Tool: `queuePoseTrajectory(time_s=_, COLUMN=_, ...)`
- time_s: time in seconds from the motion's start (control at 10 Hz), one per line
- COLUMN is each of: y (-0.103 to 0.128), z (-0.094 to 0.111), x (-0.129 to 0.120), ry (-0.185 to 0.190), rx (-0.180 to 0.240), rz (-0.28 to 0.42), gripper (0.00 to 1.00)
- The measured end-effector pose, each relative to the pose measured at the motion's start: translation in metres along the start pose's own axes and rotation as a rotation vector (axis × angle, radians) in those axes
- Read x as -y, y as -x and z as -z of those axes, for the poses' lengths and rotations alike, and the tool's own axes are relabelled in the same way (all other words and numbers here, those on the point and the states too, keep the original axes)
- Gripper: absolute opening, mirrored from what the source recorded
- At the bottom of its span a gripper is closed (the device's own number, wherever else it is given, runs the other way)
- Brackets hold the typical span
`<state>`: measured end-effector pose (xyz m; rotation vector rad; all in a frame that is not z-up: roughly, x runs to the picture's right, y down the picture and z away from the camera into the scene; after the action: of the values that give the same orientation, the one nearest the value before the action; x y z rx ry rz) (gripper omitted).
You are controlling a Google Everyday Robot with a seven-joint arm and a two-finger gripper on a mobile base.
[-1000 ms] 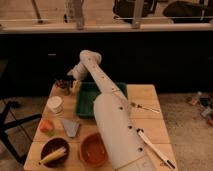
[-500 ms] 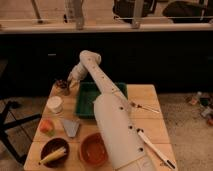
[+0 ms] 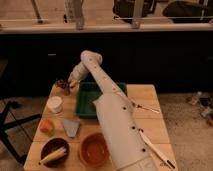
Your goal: Place grapes in paper cup
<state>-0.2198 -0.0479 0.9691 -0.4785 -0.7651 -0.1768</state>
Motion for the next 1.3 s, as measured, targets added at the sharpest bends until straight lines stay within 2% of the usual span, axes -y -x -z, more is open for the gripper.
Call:
queuePoseTrajectory(time_s=0.4, y=0.016, z=0.012, x=0.009, ry=-0.014, rx=0.001, rz=0.053, gripper=0.00)
queuePoseTrajectory(time_s=0.9, y=0.064, z=0.041, x=0.035, ry=-0.054, rx=0.014, rz=0.177, gripper=0.00)
queuePoseTrajectory(time_s=1.3, y=0.075, z=0.047, x=0.038, ry=-0.078, rx=0.028, rz=0.216, gripper=0.00)
